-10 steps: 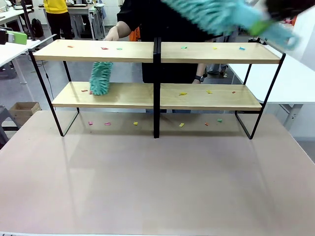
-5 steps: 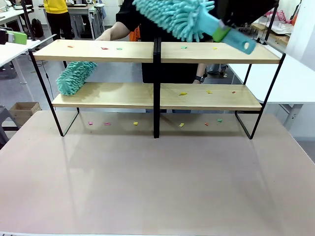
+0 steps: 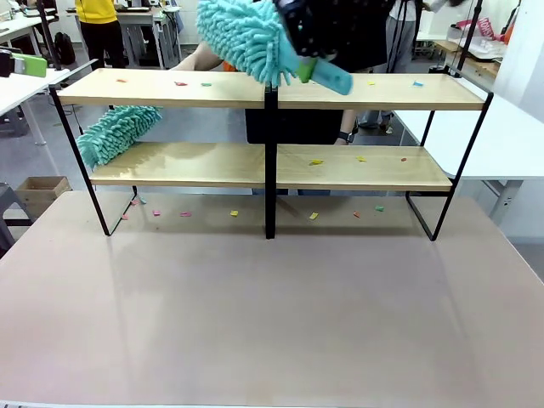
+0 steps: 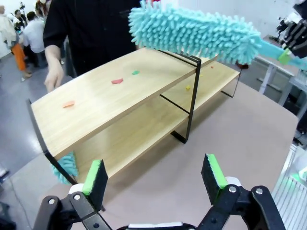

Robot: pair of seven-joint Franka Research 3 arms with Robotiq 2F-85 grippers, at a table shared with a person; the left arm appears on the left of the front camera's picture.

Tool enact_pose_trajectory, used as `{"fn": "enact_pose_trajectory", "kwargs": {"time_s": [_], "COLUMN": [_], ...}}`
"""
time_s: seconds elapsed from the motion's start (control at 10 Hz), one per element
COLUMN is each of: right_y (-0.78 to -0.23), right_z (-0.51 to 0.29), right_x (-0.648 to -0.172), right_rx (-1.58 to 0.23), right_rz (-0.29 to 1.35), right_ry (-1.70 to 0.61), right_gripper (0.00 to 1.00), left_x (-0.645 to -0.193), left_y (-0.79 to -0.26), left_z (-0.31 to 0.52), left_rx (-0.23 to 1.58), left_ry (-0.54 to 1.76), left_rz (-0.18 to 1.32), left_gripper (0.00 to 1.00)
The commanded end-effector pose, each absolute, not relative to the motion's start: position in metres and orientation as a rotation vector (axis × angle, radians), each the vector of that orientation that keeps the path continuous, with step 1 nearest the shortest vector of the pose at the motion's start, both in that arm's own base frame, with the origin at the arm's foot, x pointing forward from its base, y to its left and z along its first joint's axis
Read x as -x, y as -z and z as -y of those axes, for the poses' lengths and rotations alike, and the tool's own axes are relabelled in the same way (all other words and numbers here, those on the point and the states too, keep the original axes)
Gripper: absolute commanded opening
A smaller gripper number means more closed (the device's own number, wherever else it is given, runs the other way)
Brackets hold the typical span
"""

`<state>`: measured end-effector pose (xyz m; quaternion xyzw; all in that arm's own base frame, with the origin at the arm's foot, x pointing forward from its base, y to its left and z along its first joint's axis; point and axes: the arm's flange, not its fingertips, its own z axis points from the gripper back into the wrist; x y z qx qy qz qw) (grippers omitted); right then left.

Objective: Clean the shelves.
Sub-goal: Clean a randomly selected level of the Shelf with the Duster.

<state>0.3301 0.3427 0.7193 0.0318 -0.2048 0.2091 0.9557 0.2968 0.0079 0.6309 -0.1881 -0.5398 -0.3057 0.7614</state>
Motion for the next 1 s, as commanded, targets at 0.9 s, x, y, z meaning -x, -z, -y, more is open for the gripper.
{"fn": "enact_pose_trajectory", "kwargs": {"time_s": [0.9], "right_y": [-0.698], "right_z": [-0.472], "right_x": [-0.42], "right_rx": [-0.028], "right_rz": [0.405], "right_ry": [-0.274], "right_gripper": [0.12], "left_x": [-0.298], "left_y": [-0.63], "left_z": [-0.008], "left_rx": [0.417], "left_ry": [0.664], "left_rz": [1.177], "left_gripper": [1.0]}}
